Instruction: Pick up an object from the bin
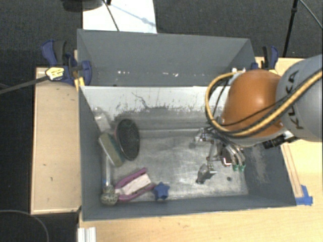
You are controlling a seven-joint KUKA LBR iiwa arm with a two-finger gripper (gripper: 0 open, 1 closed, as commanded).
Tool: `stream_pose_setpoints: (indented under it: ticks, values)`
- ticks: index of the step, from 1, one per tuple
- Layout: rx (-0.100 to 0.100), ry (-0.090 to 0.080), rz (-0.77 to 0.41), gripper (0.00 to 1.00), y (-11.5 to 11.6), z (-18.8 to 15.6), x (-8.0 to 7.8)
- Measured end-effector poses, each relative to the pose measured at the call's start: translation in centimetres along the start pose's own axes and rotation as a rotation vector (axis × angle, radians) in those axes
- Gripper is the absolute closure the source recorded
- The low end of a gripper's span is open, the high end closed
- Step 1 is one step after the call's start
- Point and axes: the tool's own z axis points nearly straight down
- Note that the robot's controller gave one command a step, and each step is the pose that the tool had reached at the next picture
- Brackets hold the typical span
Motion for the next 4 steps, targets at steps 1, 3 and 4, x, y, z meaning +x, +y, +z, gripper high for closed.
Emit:
stream_pose_setpoints:
  ticks: [1, 3, 4]
  values:
    - [0.000, 0.007, -0.204, 0.00, 8.6, 7.2, 0.8]
    - [0.002, -0.007, -0.453, 0.00, 14.7, 9.5, 0.5]
    - [0.005, -0.012, -0.399, 0.00, 19.2, 11.1, 1.2]
